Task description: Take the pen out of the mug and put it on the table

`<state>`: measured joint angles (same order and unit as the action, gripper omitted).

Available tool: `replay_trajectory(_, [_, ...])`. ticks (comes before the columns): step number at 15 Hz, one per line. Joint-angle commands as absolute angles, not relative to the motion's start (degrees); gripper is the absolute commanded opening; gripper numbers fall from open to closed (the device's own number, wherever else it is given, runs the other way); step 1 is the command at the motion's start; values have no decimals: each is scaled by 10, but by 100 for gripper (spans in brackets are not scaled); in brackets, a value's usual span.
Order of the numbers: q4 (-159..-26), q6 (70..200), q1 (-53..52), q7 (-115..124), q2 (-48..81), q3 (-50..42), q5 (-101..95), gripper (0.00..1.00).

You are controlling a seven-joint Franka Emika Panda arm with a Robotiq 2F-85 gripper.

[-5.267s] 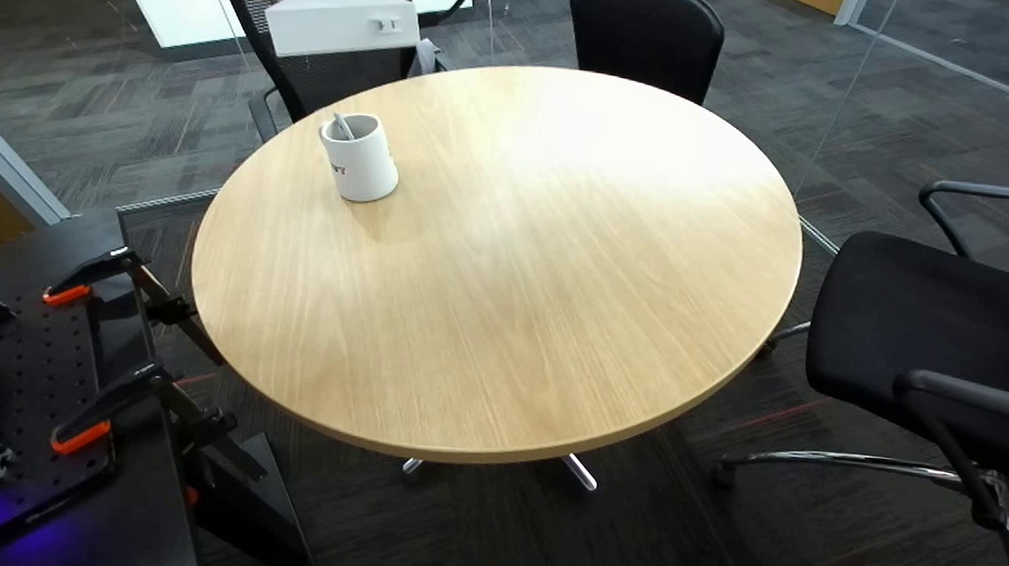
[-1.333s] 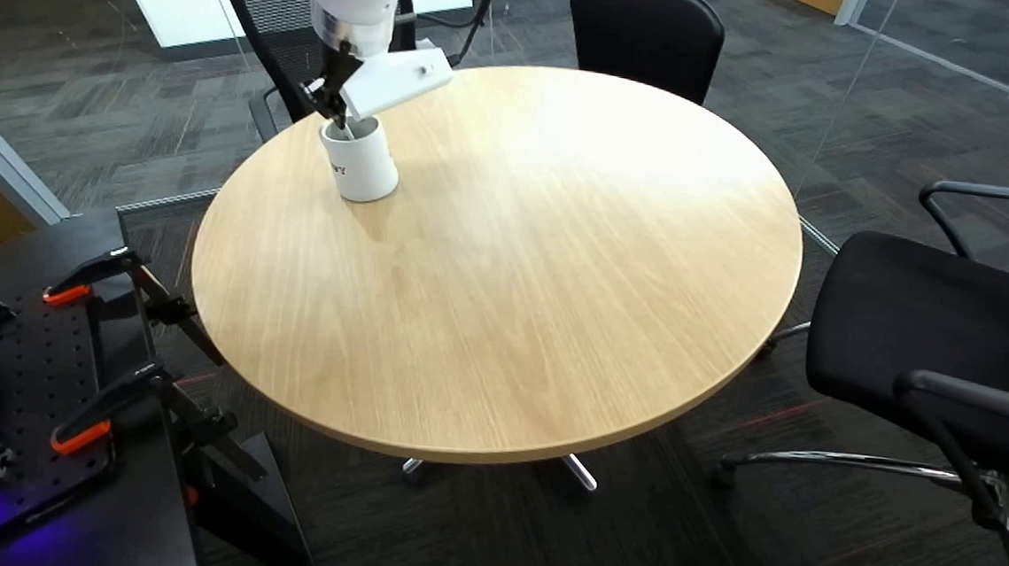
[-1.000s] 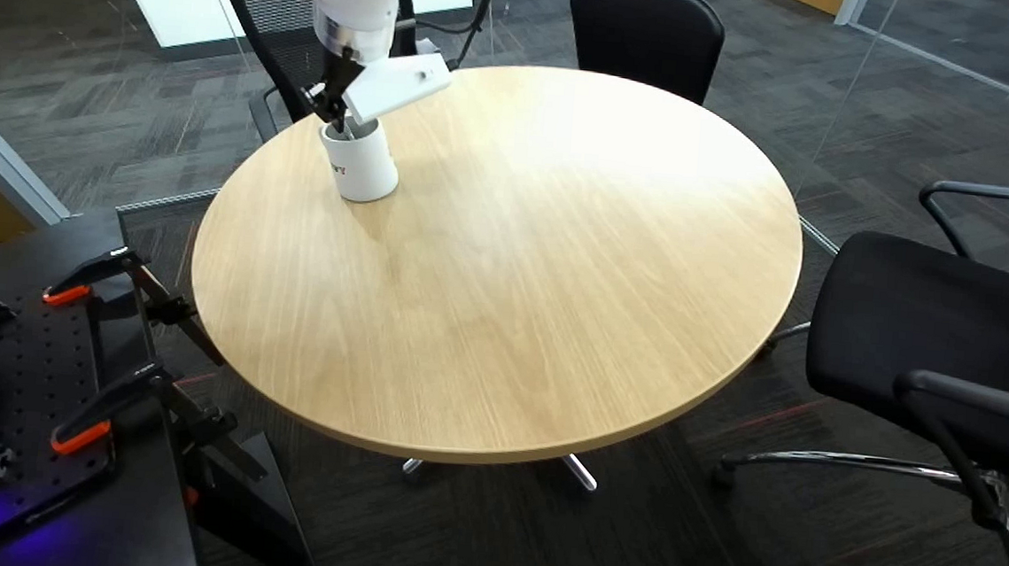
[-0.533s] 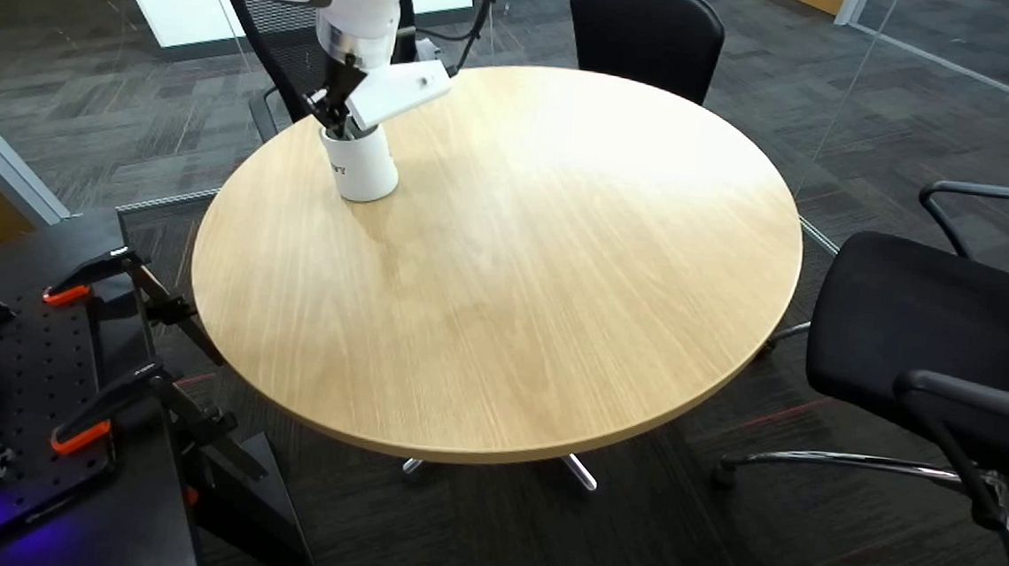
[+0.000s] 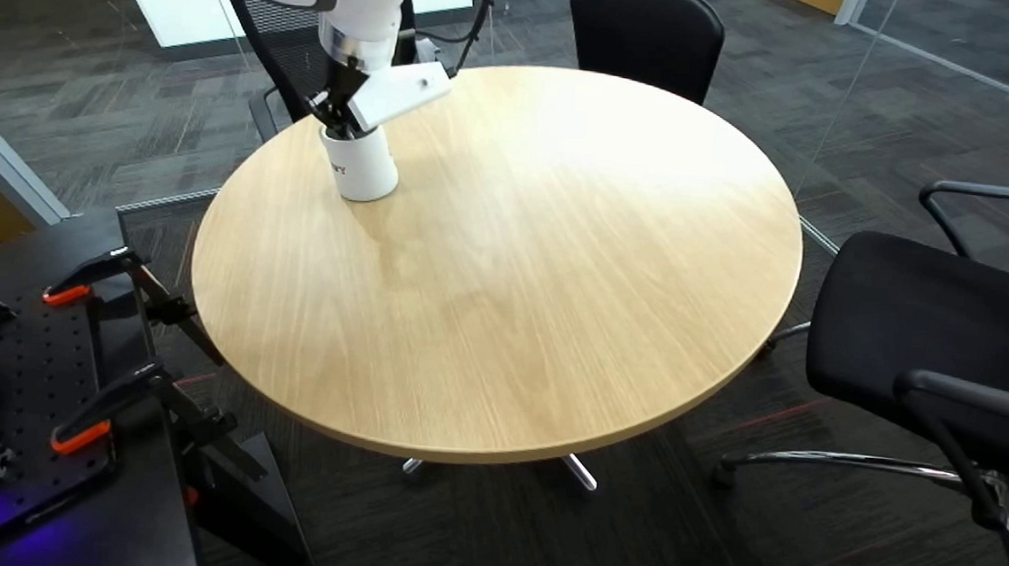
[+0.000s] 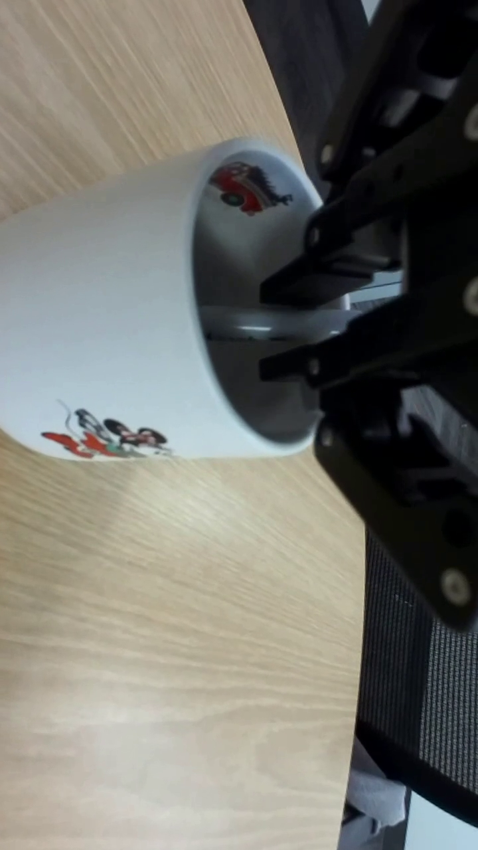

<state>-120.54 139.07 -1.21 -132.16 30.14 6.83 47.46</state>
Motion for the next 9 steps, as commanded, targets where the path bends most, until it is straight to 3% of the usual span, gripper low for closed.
replay_trajectory(1, [-1197, 1396, -4, -1296, 302, 78, 459, 0])
replay_trajectory(9, [-1234, 1389, 8, -1308, 237, 83, 478, 3])
